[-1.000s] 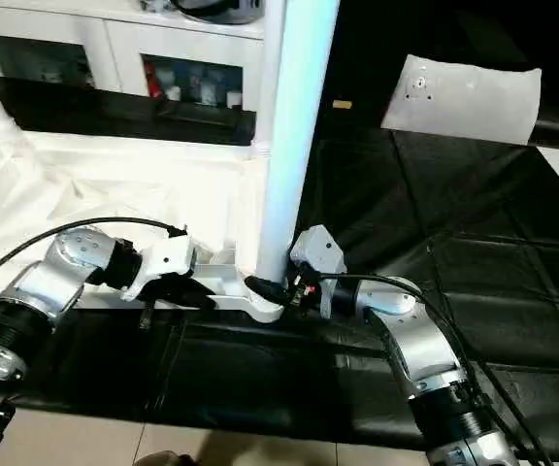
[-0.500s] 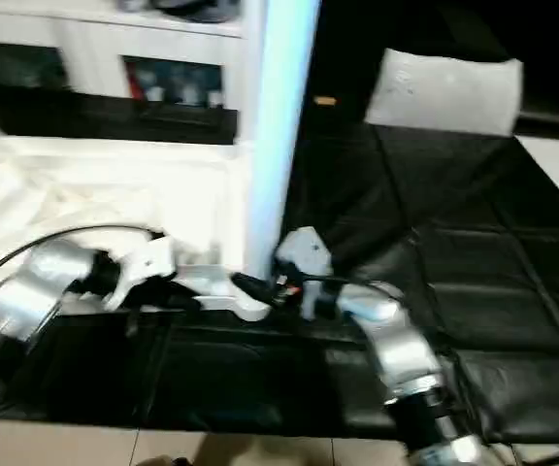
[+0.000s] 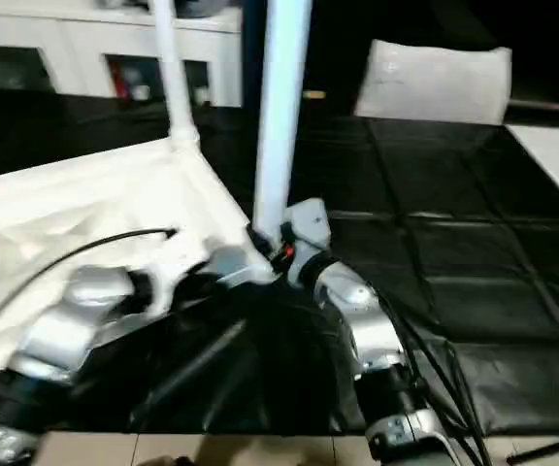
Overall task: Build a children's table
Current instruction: Insert table leg to table base
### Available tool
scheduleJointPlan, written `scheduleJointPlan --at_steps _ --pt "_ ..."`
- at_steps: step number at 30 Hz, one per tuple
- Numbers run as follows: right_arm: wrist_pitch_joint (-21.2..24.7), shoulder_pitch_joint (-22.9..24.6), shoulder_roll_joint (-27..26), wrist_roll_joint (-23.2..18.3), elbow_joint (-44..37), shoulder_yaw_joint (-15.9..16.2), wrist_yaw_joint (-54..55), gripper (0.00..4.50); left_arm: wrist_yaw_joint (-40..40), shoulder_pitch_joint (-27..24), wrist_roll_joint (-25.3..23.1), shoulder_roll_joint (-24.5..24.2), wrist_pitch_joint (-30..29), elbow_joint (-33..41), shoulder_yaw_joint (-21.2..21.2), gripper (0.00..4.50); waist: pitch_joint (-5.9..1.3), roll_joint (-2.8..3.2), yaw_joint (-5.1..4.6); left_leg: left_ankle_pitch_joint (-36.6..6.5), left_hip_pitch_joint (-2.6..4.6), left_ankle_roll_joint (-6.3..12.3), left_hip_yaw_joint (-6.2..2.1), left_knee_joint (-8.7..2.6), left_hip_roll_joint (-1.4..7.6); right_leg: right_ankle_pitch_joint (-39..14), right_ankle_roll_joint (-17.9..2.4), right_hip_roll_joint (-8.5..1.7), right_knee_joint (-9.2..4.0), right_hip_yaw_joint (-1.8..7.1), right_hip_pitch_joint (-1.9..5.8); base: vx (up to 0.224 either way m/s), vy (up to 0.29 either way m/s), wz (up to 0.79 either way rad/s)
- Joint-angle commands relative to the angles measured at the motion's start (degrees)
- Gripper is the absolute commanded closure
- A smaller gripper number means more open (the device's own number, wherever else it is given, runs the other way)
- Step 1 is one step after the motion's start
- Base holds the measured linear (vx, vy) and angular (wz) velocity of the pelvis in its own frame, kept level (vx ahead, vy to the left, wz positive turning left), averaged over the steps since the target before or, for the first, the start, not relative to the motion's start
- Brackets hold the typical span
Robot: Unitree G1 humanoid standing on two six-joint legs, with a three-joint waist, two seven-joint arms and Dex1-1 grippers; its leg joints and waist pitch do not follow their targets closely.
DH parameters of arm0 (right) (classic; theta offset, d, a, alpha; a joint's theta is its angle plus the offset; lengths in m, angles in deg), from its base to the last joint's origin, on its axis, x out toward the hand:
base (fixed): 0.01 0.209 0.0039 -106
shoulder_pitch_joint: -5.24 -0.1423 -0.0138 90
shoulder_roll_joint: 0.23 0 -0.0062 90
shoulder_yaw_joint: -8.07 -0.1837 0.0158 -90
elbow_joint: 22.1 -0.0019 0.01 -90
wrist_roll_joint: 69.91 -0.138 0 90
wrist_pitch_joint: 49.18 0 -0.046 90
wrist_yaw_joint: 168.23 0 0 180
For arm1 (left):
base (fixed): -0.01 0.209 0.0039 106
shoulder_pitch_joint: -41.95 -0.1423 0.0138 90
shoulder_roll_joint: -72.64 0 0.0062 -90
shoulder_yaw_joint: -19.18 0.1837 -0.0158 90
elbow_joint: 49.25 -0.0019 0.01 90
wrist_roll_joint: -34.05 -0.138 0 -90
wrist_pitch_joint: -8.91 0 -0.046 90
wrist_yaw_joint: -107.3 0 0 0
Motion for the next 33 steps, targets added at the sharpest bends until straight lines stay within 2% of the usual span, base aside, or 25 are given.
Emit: scheduleJointPlan --at_steps 1,2,6,10,11,13,15,16,21,22,24,25,26,28,30,31,33 --pt "3.2 1.8 -0.7 1.4 4.6 1.0 0.8 2.6 0.7 0.1 0.2 1.7 -1.4 -0.8 2.6 4.5 -1.87 0.54 0.18 -17.0 1.09 -1.06 -2.46 -4.17 4.58 -10.5 -11.3 -4.82 -5.17 2.71 -0.48 0.0 0.0 0.0" --pt "3.1 1.9 -0.7 1.5 4.8 1.0 1.0 2.6 1.0 0.3 0.1 1.6 -1.4 -1.1 2.3 4.5 -2.01 0.27 0.13 -17.2 1.14 -1.08 -2.42 -4.12 4.57 -10.6 -11.2 -4.78 -5.19 2.68 -0.45 0.0 0.0 0.0" --pt "2.5 2.1 -0.9 2.2 5.0 1.3 1.2 2.6 1.7 0.6 -0.1 1.2 -1.1 -2.4 1.5 4.5 -2.08 0.34 0.14 -18.9 1.24 -1.82 -2.55 -4.17 4.55 -13.0 -10.6 -4.9 -5.36 2.71 -0.61 0.0 0.0 0.0" --pt "2.7 2.3 -1.4 1.6 4.6 1.1 0.8 2.6 1.6 0.7 0.2 0.5 -1.0 -3.1 1.6 4.5 -2.33 0.23 0.17 -18.8 1.25 -1.9 -2.54 -4.09 4.58 -12.3 -10.6 -4.94 -5.3 2.74 -0.53 0.0 0.0 0.0" --pt "2.6 2.3 -1.4 1.6 4.6 1.0 1.1 2.25 1.5 0.8 0.2 0.4 -0.9 -3.3 1.6 4.5 -2.32 0.28 0.23 -18.5 1.24 -1.85 -2.56 -4.08 4.58 -11.9 -10.6 -4.96 -5.26 2.74 -0.54 0.0 0.0 0.0" --pt "2.4 2.3 -1.3 1.4 4.7 1.1 0.8 1.9 1.4 1.0 0.2 0.1 -0.6 -3.7 1.7 4.5 -2.42 0.27 0.22 -17.8 1.2 -1.65 -2.51 -4.05 4.52 -10.5 -10.8 -4.86 -5.11 2.69 -0.43 0.0 0.0 0.0" --pt "1.7 2.3 -1.2 1.1 4.8 0.9 0.4 1.73 0.8 1.4 0.3 -0.5 0.2 -4.7 1.8 4.5 -2.55 0.4 0.28 -17.0 1.22 -1.51 -2.45 -3.93 4.5 -9.3 -11.2 -4.89 -5.08 2.7 -0.41 0.0 0.0 0.0" --pt "1.5 2.4 -1.2 1.0 4.7 0.8 0.2 1.63 0.5 1.6 0.3 -0.6 0.6 -5.1 1.9 4.5 -2.68 0.33 0.39 -15.8 1.11 -1.24 -2.42 -3.86 4.51 -7.2 -11.5 -4.83 -4.79 2.64 -0.13 0.0 0.0 0.0" --pt "2.3 3.4 -0.7 0.4 3.3 0.4 -0.4 1.32 -0.9 2.6 0.5 -1.5 2.9 -7.3 2.0 4.5 -2.81 0.4 0.85 -12.6 1.05 -0.06 -2.25 -3.59 4.47 -2.6 -12.2 -4.86 -4.4 2.55 0.31 0.0 0.0 0.0" --pt "2.8 4.4 -0.2 -0.2 1.7 0.1 -0.9 1.13 -1.5 3.1 0.5 -2.1 4.6 -8.5 2.0 4.5 -2.82 0.73 1.09 -12.1 1.16 0.23 -2.22 -3.5 4.37 -2.2 -12.1 -4.82 -4.47 2.57 0.32 0.0 0.0 0.0" --pt "3.0 5.3 0.1 -0.6 0.4 -0.2 -1.3 1.01 -1.5 3.5 0.5 -2.4 5.7 -9.3 2.0 4.5 -2.85 0.54 1.4 -12.3 1.19 0.34 -2.18 -3.52 4.44 -2.4 -11.8 -4.78 -4.48 2.54 0.41 0.0 0.0 0.0" --pt "3.4 7.0 0.9 -1.6 -2.2 -0.5 -2.4 0.88 -1.8 3.9 0.3 -3.0 8.1 -10.4 2.1 4.5 -2.84 0.6 1.52 -12.3 1.16 0.38 -2.23 -3.54 4.44 -2.4 -11.7 -4.85 -4.5 2.56 0.51 0.0 0.0 0.0" --pt "3.6 8.1 1.5 -2.4 -4.1 -0.5 -3.6 0.76 -1.4 4.1 0.1 -3.3 9.6 -11.0 2.0 4.5 -2.9 0.94 1.68 -12.1 1.09 0.41 -2.3 -3.49 4.39 -2.1 -11.4 -4.85 -4.44 2.56 0.63 0.0 0.0 0.0" --pt "5.1 10.1 2.7 -3.7 -7.7 -0.7 -5.3 0.64 -1.5 4.4 0.1 -4.0 11.9 -12.2 2.1 4.5 -2.87 0.59 1.7 -12.0 0.98 0.86 -2.29 -3.46 4.34 -1.5 -11.2 -4.71 -4.5 2.47 0.86 0.0 0.0 0.0" --pt "5.3 10.3 2.9 -3.8 -8.0 -0.7 -5.5 0.43 -1.5 4.4 0.1 -4.1 12.1 -12.3 2.1 4.5 -3.0 0.67 1.66 -12.0 0.97 1.12 -2.31 -3.41 4.41 -1.6 -11.5 -4.9 -4.34 2.46 0.75 0.0 0.0 0.0" --pt "6.8 12.2 4.8 -4.7 -11.4 -0.6 -7.3 0.32 -2.7 4.7 0.6 -4.7 14.1 -13.4 2.0 4.5 -2.86 0.93 1.61 -12.6 0.89 1.07 -2.3 -3.41 4.35 -3.8 -11.8 -4.95 -4.57 2.44 0.65 0.0 0.0 0.0" --pt "6.9 13.2 6.0 -5.1 -13.1 -0.6 -8.6 0.18 -4.2 5.0 1.2 -5.0 15.0 -14.0 1.8 4.5 -2.86 0.75 1.61 -12.6 0.94 1.09 -2.28 -3.39 4.46 -4.8 -11.6 -4.94 -4.64 2.45 0.64 0.0 0.0 0.0"
